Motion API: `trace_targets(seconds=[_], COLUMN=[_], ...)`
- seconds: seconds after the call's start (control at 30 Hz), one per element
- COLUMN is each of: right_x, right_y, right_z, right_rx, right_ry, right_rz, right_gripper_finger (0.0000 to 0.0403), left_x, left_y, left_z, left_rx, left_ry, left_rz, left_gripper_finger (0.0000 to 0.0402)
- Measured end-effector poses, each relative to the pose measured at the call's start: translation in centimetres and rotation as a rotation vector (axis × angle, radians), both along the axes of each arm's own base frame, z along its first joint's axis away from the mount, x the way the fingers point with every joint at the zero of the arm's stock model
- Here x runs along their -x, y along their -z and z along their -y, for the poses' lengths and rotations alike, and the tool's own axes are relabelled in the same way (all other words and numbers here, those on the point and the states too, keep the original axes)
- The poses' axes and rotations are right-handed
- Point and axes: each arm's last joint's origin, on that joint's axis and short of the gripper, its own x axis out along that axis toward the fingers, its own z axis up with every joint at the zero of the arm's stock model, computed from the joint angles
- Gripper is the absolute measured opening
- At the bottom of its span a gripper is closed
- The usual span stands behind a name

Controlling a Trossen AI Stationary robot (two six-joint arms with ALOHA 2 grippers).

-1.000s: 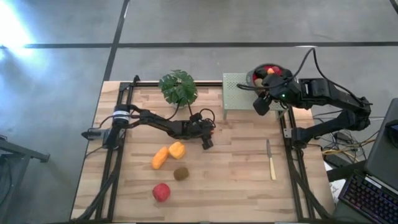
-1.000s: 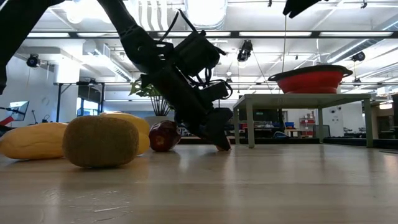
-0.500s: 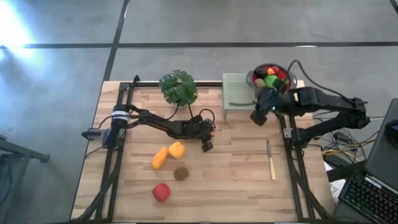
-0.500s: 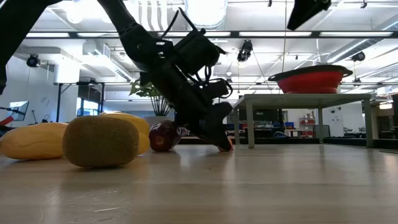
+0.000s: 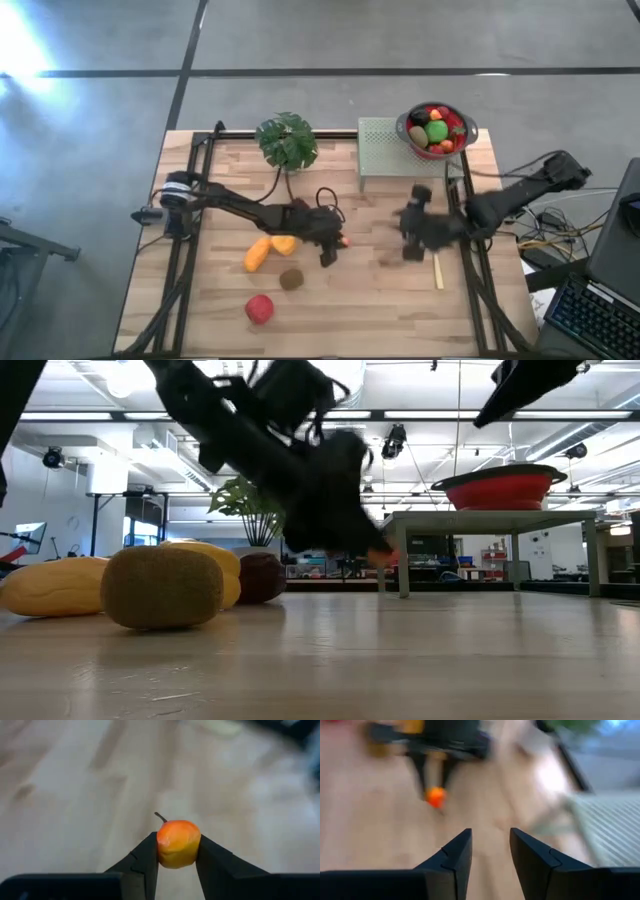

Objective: Pick & Place Fruit
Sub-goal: Put the orange pear into the red strainer bowl on the shelf

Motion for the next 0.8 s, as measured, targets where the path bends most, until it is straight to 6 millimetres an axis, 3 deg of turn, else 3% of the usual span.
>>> trace_targets(seconds=[0.17, 0.3, 0.5, 0.8], right_x=[-0.4, -0.7, -1.6, -4.6], right_y=[1.7, 2.6, 2.9, 2.6], right_z=[-4.4, -6.6, -8.3, -10.7], right_rx=[0.047, 0.115, 0.163, 0.318], right_ry=[-0.209, -0.255, -0.257, -0.256], right_rz=[0.143, 0.191, 0.185, 0.161], right_gripper_finger=[0.0123, 0.0132, 0.016, 0.0214], left_x=[-0.4, -0.5, -0.6, -0.6], left_y=[-2.0, -3.1, -4.1, -5.2], left_z=[1.4, 1.8, 1.8, 2.1], left_rx=[0.17, 0.256, 0.327, 0.399], left_ry=[0.117, 0.149, 0.175, 0.25], left_rz=[0.225, 0.323, 0.404, 0.477], left_gripper_finger=[0.0114, 0.0114, 0.0115, 0.0115])
